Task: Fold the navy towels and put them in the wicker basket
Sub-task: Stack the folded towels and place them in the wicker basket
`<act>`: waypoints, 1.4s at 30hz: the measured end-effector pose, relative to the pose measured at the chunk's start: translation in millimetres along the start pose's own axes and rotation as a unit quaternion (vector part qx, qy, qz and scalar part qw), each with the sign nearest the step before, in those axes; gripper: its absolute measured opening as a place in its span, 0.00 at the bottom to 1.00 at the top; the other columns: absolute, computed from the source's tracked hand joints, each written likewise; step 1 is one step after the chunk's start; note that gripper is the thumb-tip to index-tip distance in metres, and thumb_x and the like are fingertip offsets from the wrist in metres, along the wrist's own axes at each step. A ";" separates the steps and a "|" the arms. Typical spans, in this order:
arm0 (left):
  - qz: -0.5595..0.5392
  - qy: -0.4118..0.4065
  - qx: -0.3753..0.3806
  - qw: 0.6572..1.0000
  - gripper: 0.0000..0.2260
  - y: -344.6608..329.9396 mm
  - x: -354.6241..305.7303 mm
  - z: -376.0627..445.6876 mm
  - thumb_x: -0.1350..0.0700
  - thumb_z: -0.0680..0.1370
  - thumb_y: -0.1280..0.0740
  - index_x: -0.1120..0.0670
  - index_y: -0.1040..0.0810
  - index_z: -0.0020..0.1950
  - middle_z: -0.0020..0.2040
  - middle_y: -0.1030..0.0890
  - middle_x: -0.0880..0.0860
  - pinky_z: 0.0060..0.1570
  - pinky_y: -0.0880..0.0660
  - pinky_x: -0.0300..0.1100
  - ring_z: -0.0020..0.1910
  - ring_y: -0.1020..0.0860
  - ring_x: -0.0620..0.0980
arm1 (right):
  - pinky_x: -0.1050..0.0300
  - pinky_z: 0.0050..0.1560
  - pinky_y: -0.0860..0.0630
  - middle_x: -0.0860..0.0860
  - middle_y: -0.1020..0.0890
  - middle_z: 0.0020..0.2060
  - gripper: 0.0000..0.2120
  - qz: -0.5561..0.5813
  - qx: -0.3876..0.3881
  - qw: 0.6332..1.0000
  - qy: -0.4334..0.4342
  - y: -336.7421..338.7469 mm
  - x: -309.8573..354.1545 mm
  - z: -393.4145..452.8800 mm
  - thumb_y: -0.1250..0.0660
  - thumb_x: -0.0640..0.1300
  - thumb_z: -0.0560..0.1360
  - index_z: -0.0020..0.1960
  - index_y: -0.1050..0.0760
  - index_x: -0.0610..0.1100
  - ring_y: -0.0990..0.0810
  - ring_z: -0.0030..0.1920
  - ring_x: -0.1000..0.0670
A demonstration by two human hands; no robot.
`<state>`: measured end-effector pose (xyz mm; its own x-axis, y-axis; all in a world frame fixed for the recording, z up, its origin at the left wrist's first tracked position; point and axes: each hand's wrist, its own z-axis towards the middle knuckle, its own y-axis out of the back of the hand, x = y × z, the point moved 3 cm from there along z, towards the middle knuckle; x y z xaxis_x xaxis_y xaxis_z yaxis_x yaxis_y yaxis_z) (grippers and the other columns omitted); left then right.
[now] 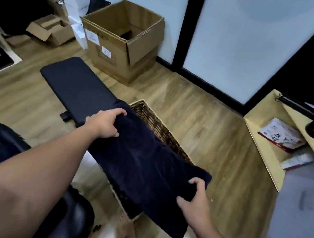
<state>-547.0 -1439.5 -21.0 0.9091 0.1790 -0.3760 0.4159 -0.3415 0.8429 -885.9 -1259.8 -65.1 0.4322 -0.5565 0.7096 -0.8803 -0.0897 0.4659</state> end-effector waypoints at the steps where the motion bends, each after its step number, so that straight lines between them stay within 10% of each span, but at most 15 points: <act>1: 0.012 -0.006 0.007 1.000 0.32 1.9 2.6 15.9 0.53 0.71 0.25 0.29 0.36 0.65 0.61 0.23 0.46 0.63 0.31 0.63 0.65 0.28 0.58 | 0.41 0.37 0.19 0.51 0.19 0.48 0.24 -0.005 0.002 1.000 -0.011 -7.2 5.8 9.5 0.29 0.37 0.73 0.57 0.34 0.61 0.16 0.41 0.46; 7: 0.032 -0.041 0.052 0.997 0.33 -9.3 26.8 104.2 0.54 0.72 0.25 0.32 0.37 0.68 0.63 0.23 0.48 0.62 0.31 0.61 0.64 0.27 0.58 | 0.45 0.48 0.19 0.58 0.23 0.50 0.22 -0.026 -0.022 0.999 -0.039 -53.8 33.9 59.4 0.27 0.41 0.75 0.58 0.35 0.59 0.20 0.44 0.55; 13: 0.068 -0.111 0.074 0.989 0.33 -37.0 31.1 156.0 0.55 0.74 0.26 0.37 0.37 0.73 0.43 0.27 0.44 0.51 0.31 0.50 0.55 0.23 0.55 | 0.67 0.37 0.28 0.56 0.26 0.57 0.21 -0.011 -0.054 0.995 -0.083 -91.0 31.0 100.0 0.26 0.43 0.76 0.61 0.34 0.55 0.25 0.46 0.58; 18: 0.170 -0.141 0.099 0.970 0.34 -87.9 35.6 178.0 0.50 0.76 0.30 0.38 0.43 0.77 0.57 0.22 0.57 0.55 0.30 0.52 0.56 0.23 0.60 | 0.49 0.48 0.22 0.48 0.24 0.58 0.25 -0.009 -0.014 0.977 -0.214 -119.0 9.9 125.8 0.27 0.42 0.76 0.62 0.38 0.58 0.22 0.48 0.47; 23: 0.375 -0.133 0.003 0.917 0.31 -136.3 37.1 156.5 0.53 0.73 0.31 0.52 0.37 0.75 0.73 0.44 0.67 0.66 0.36 0.60 0.69 0.38 0.67 | 0.53 0.53 0.28 0.40 0.37 0.67 0.29 -0.252 0.108 0.925 -0.262 -141.2 13.4 143.2 0.28 0.46 0.73 0.68 0.38 0.49 0.28 0.52 0.42; 27: 0.289 -0.043 0.084 0.953 0.38 -161.2 40.9 148.5 0.46 0.76 0.32 0.43 0.50 0.80 0.75 0.47 0.63 0.61 0.32 0.65 0.69 0.41 0.68 | 0.49 0.60 0.27 0.44 0.45 0.68 0.35 -0.423 0.134 0.892 -0.083 -155.4 14.4 150.1 0.26 0.48 0.72 0.73 0.41 0.53 0.35 0.64 0.39; 33: 0.175 0.039 0.205 0.962 0.52 -197.2 63.3 178.3 0.45 0.71 0.23 0.32 0.62 0.78 0.78 0.59 0.64 0.64 0.28 0.66 0.74 0.48 0.73 | 0.45 0.66 0.30 0.40 0.58 0.75 0.57 -0.401 0.228 0.864 -0.202 -182.8 -33.5 181.5 0.22 0.45 0.71 0.80 0.63 0.55 0.41 0.72 0.34; 42: 0.142 0.021 0.230 0.963 0.51 -201.3 71.2 173.1 0.42 0.70 0.23 0.36 0.57 0.81 0.80 0.60 0.64 0.72 0.36 0.64 0.76 0.50 0.75 | 0.45 0.69 0.31 0.38 0.56 0.73 0.64 -0.436 0.247 0.846 -0.184 -190.3 -49.3 203.9 0.18 0.50 0.66 0.79 0.66 0.54 0.40 0.72 0.35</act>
<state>-562.2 -1517.7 -284.1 0.9898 0.0520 -0.1323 0.1259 -0.7528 0.6461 -779.5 -1383.7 -296.5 0.9487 -0.3128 -0.0456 -0.2722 -0.8816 0.3855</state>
